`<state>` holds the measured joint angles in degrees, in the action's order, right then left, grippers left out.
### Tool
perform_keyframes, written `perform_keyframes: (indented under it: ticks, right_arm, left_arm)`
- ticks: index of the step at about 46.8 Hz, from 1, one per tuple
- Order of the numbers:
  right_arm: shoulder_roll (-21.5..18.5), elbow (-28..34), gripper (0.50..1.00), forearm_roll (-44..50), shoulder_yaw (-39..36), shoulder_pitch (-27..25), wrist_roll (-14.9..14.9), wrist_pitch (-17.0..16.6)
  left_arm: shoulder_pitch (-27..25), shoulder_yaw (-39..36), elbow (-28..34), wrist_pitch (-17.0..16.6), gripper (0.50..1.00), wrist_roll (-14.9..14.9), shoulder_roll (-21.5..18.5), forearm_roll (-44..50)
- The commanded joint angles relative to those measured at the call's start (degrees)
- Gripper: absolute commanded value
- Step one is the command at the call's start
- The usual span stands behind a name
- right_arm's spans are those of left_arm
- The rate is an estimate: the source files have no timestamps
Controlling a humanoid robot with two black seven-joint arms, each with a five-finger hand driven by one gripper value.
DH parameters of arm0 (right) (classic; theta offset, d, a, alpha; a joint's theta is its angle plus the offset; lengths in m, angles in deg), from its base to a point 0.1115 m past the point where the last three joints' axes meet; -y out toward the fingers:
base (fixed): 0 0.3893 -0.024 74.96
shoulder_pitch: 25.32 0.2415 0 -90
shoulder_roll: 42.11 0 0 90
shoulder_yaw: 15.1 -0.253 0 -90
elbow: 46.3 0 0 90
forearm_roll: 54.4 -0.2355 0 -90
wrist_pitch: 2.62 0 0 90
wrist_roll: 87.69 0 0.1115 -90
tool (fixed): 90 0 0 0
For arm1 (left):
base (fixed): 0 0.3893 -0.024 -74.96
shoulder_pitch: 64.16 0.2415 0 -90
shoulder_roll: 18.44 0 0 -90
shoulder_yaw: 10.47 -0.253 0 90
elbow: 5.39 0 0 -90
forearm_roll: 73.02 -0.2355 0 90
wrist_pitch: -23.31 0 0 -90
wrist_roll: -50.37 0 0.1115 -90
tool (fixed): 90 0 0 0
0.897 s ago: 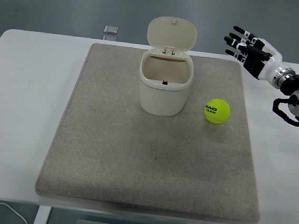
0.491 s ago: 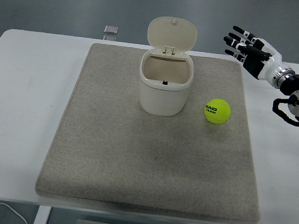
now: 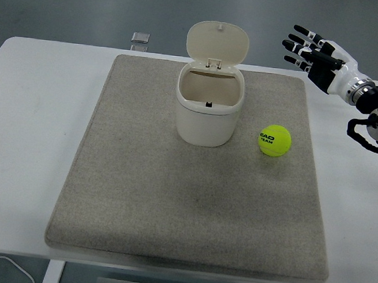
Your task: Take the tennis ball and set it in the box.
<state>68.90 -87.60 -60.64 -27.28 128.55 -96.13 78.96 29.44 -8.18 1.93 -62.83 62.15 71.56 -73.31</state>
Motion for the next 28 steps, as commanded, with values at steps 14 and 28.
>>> perform_keyframes:
  ticks: [14,28]
  right_arm:
    - [-0.2,-0.1,0.932,2.2,0.0,-0.1,-0.1,-0.3]
    - [1.0,0.0,0.932,6.0,0.0,-0.1,-0.1,-1.0]
  left_arm:
    - [0.0,0.1,0.0,0.0,0.992,0.0,0.0,0.0]
    - [0.0,0.1,0.0,0.0,0.992,0.0,0.0,0.0]
